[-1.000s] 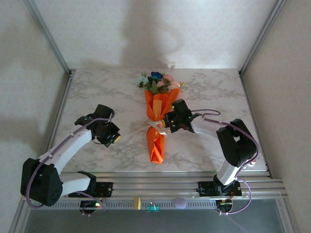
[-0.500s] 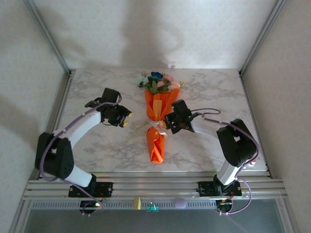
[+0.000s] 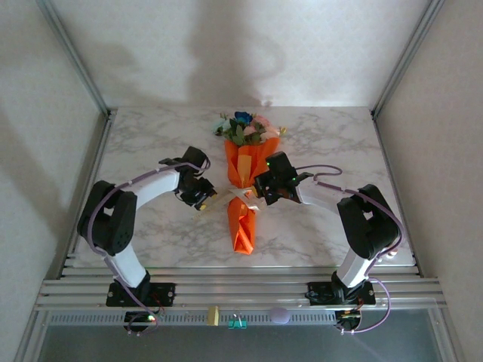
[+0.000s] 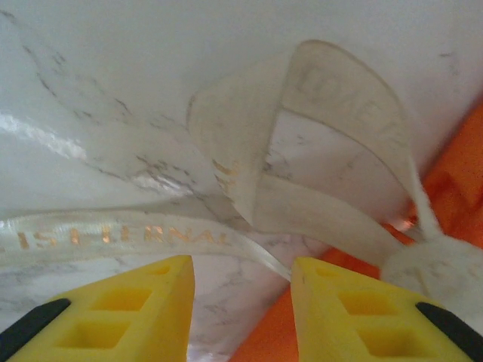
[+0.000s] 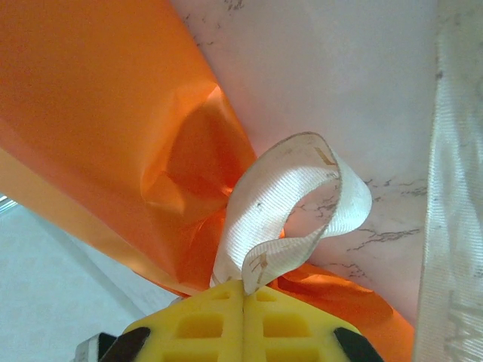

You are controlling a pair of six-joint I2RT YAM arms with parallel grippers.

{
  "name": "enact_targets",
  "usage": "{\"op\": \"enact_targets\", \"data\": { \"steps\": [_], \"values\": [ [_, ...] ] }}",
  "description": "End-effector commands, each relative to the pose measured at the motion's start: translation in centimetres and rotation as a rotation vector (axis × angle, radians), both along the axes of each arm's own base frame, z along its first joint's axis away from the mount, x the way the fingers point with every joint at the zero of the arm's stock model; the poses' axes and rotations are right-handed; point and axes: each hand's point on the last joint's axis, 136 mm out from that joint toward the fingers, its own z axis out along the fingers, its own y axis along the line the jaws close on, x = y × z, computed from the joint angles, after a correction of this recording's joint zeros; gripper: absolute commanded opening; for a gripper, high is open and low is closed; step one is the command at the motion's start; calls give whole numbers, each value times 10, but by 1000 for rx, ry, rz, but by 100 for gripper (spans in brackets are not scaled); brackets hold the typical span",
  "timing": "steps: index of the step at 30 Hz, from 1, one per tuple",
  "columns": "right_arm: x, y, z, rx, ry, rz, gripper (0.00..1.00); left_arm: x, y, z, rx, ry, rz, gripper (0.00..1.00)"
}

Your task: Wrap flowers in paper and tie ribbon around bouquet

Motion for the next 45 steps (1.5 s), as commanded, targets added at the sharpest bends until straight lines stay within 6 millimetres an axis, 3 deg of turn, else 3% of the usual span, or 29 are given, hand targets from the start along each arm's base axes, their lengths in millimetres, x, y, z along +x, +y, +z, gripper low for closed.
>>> {"op": "enact_targets", "data": {
  "steps": [1, 8, 14, 18, 21, 31, 39, 45],
  "values": [
    [3, 4, 1, -13, -8, 11, 0, 4, 10, -8, 73, -12, -21, 38],
    [2, 4, 1, -13, -8, 13, 0, 12, 7, -23, 81, -22, -16, 36],
    [2, 3, 1, -14, -9, 14, 0, 31, 4, -21, 86, -74, 0, 34],
    [3, 2, 2, -21, -16, 14, 0, 27, 6, -30, 91, -52, 6, 14],
    [3, -2, 4, -37, -25, 16, 0, 24, 14, -25, 112, -71, 36, 0],
    [9, -15, 12, -72, -59, 22, 0, 12, 45, -3, 121, -124, 164, 0],
    [11, -16, 13, -71, -61, 19, 0, 2, 50, -5, 119, -98, 166, 0],
    [13, -23, 15, -78, -65, 8, 0, 0, 64, -1, 141, -111, 194, 0]
  ]
}}
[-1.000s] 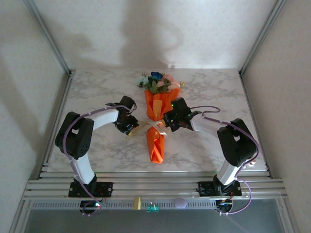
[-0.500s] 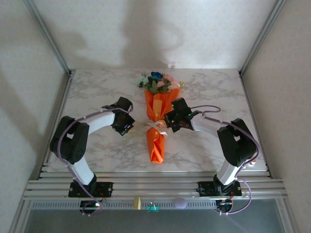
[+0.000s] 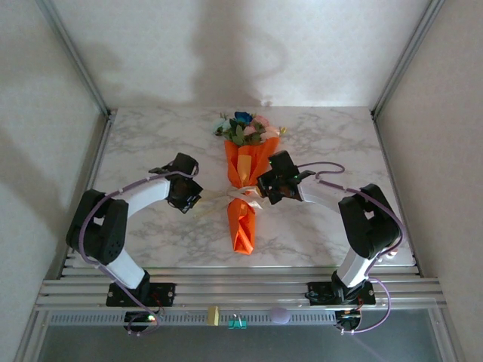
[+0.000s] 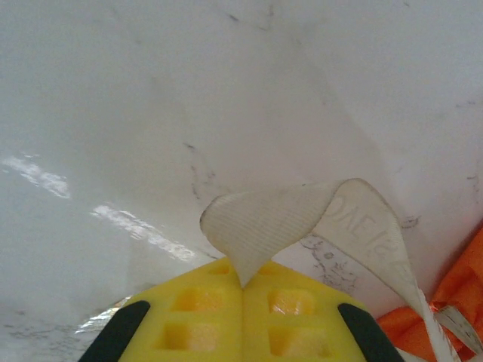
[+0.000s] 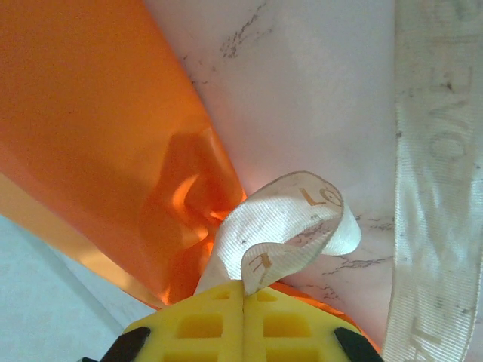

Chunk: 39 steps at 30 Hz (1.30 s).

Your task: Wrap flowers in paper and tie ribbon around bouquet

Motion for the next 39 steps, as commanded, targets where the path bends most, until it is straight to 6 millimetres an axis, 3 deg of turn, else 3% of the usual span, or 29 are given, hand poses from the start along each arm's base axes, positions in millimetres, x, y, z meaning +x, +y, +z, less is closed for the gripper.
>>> {"op": "enact_targets", "data": {
  "steps": [1, 18, 39],
  "values": [
    [8, -8, 18, -9, -41, -19, 0, -2, 18, 7, 44, -9, 38, 0],
    [18, -28, 15, -89, -69, 5, 0, -4, 30, 11, 88, -12, -12, 0],
    [24, -75, 11, -184, -76, -30, 0, -4, 35, 18, 103, -26, -42, 0]
  ]
}}
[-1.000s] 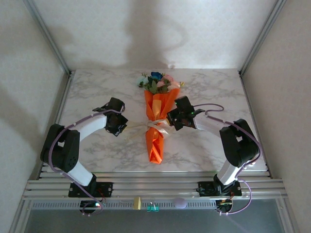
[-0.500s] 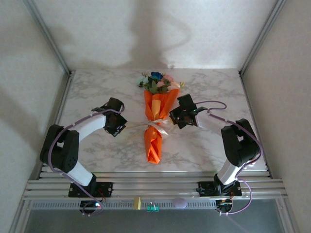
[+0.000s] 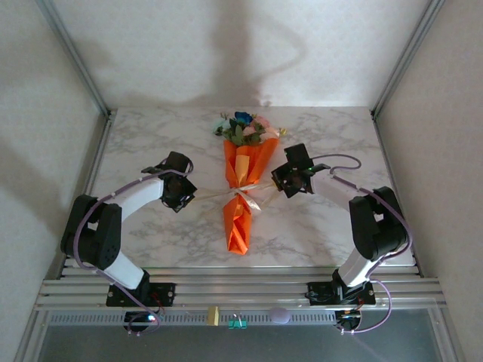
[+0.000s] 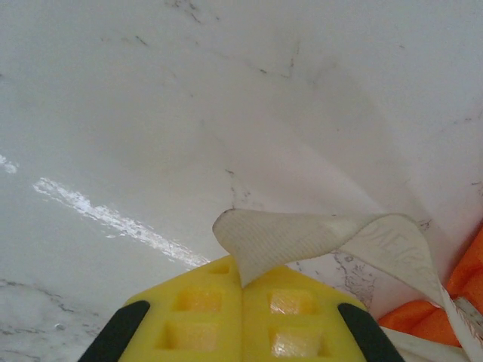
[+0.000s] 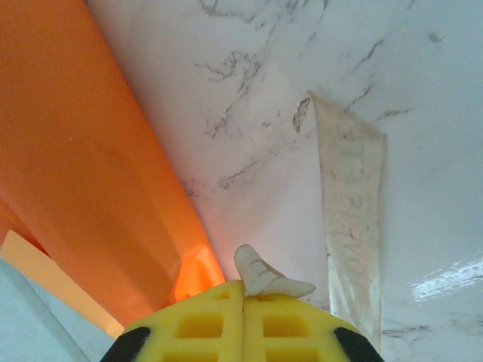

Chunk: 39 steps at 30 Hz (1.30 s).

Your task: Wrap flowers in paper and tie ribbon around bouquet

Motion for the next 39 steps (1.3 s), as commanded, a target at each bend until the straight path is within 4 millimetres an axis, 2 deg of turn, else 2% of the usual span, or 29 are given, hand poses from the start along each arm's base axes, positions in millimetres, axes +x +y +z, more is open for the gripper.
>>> {"op": "enact_targets", "data": {
  "steps": [1, 15, 31, 39],
  "values": [
    [-1, -17, 1, -56, -10, -14, 0, -1, 14, 9, 49, -11, 12, 0],
    [10, -39, -1, -102, -31, -15, 0, -3, 18, 10, 55, -9, 12, 0],
    [35, -69, -8, -130, -37, -67, 0, -5, 27, 7, 53, -2, 37, 0],
    [38, -85, -12, -152, -25, -89, 0, -4, 35, 7, 59, -4, 60, 0]
  ]
}}
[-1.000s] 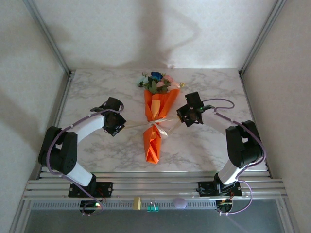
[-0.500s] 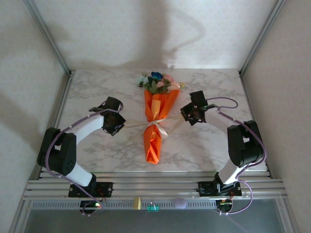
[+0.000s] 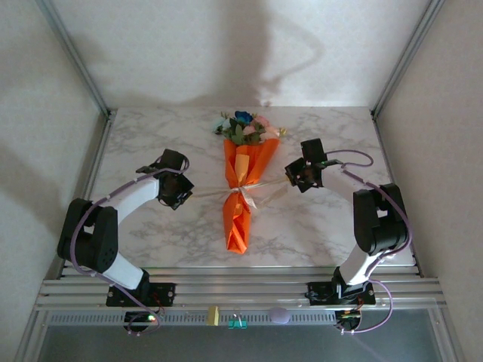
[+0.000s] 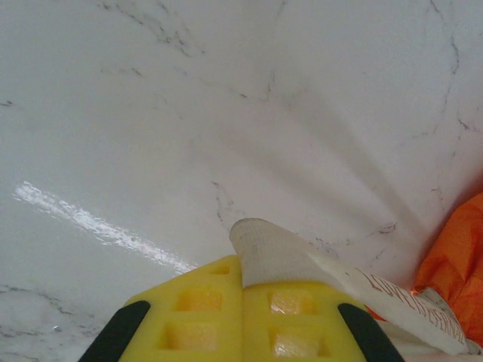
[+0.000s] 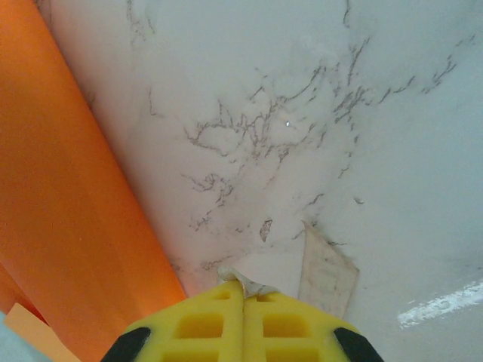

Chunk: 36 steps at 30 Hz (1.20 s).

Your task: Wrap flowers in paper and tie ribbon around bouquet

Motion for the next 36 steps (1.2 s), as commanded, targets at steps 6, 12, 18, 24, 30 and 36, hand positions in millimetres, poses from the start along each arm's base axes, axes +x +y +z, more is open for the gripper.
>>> {"op": "enact_targets", "data": {
  "steps": [6, 12, 18, 24, 30, 36],
  "values": [
    [12, -45, -6, -110, 1, -94, 0, -16, 30, -6, 85, 41, 50, 0],
    [15, -57, -5, -112, 1, -119, 0, -21, 33, -9, 85, 50, 57, 0],
    [17, -63, -4, -116, -4, -134, 0, -21, 35, -9, 83, 49, 63, 0],
    [18, -67, -1, -117, -7, -144, 0, -22, 36, -10, 79, 52, 66, 0],
    [19, -67, 0, -109, -13, -141, 0, -20, 33, -13, 54, 54, 69, 0],
    [16, -64, 41, -211, -38, -36, 96, -5, 23, 8, 24, 2, 34, 60]
  ]
}}
